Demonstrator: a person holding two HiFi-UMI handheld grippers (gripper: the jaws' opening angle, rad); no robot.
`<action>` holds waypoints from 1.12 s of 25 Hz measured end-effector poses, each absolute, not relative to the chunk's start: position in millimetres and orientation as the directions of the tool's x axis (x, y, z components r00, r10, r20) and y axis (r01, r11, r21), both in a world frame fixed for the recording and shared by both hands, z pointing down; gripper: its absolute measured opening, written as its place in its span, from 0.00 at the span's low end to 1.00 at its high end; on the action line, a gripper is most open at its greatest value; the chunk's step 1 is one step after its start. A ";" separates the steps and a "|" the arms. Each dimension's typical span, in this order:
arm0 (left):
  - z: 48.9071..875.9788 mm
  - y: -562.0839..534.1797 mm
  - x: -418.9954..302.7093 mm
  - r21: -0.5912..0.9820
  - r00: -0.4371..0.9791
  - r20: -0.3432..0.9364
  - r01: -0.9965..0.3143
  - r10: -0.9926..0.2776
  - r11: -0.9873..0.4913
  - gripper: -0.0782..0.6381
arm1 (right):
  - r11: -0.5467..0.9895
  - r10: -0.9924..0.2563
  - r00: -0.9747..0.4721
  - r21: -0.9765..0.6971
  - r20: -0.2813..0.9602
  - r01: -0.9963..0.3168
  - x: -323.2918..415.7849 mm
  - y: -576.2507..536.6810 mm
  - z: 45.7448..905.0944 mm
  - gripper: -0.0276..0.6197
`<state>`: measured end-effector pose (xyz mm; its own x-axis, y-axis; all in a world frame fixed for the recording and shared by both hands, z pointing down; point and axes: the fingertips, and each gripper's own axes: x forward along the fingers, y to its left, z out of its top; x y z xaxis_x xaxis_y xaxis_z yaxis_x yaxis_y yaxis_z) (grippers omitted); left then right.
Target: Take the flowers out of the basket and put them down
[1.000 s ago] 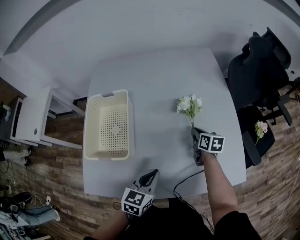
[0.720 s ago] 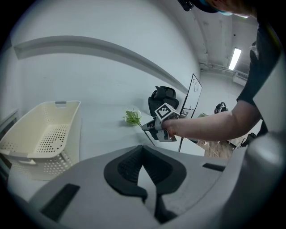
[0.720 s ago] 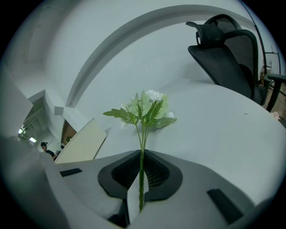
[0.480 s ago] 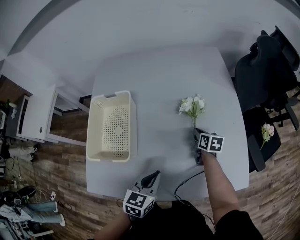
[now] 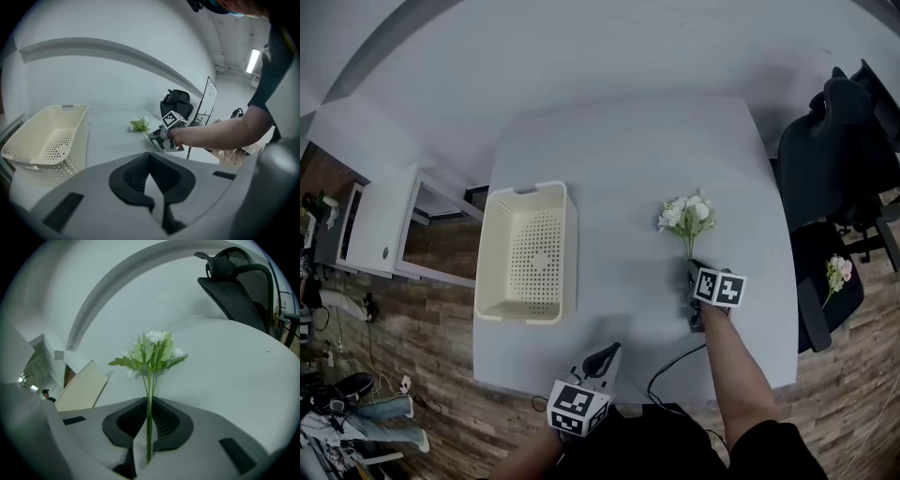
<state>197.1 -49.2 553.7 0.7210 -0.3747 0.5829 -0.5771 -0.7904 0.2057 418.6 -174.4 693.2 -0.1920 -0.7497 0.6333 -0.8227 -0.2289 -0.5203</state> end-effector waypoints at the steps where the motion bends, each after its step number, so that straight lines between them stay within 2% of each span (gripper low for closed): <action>1: 553.5 -49.3 197.1 0.205 0.720 0.583 -0.579 -0.377 -0.789 0.12 | -0.227 -0.749 -0.192 -0.518 0.634 -0.825 418.2 -174.5 693.5 0.10; 6: 553.2 -45.8 196.9 0.202 0.718 0.582 -0.582 -0.381 -0.788 0.12 | -0.223 -0.753 -0.195 -0.522 0.629 -0.823 417.3 -174.9 692.4 0.11; 9: 551.8 -41.5 195.7 0.198 0.714 0.585 -0.585 -0.384 -0.786 0.12 | -0.225 -0.759 -0.205 -0.544 0.618 -0.809 417.4 -174.0 690.7 0.18; 16: 547.4 -34.4 190.7 0.186 0.712 0.575 -0.594 -0.403 -0.783 0.12 | -0.202 -0.789 -0.161 -0.498 0.593 -0.844 422.7 -168.4 668.7 0.18; 19: 543.0 -31.3 185.7 0.184 0.714 0.564 -0.599 -0.415 -0.780 0.12 | -0.156 -0.825 -0.142 -0.463 0.546 -0.872 420.6 -163.2 641.0 0.17; 22: 537.3 -29.4 179.4 0.186 0.716 0.551 -0.607 -0.429 -0.773 0.12 | -0.093 -0.859 -0.160 -0.456 0.487 -0.885 410.4 -159.4 607.6 0.10; 28: 517.1 -27.3 161.6 0.198 0.730 0.496 -0.623 -0.471 -0.757 0.12 | 0.028 -0.897 -0.230 -0.471 0.377 -0.882 368.5 -142.3 546.9 0.08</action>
<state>161.6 -27.3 517.1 0.7297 -0.4706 0.4962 -0.6226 -0.7572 0.1975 368.5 -142.3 546.9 -0.2296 -0.8974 0.3769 -0.8820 0.0280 -0.4705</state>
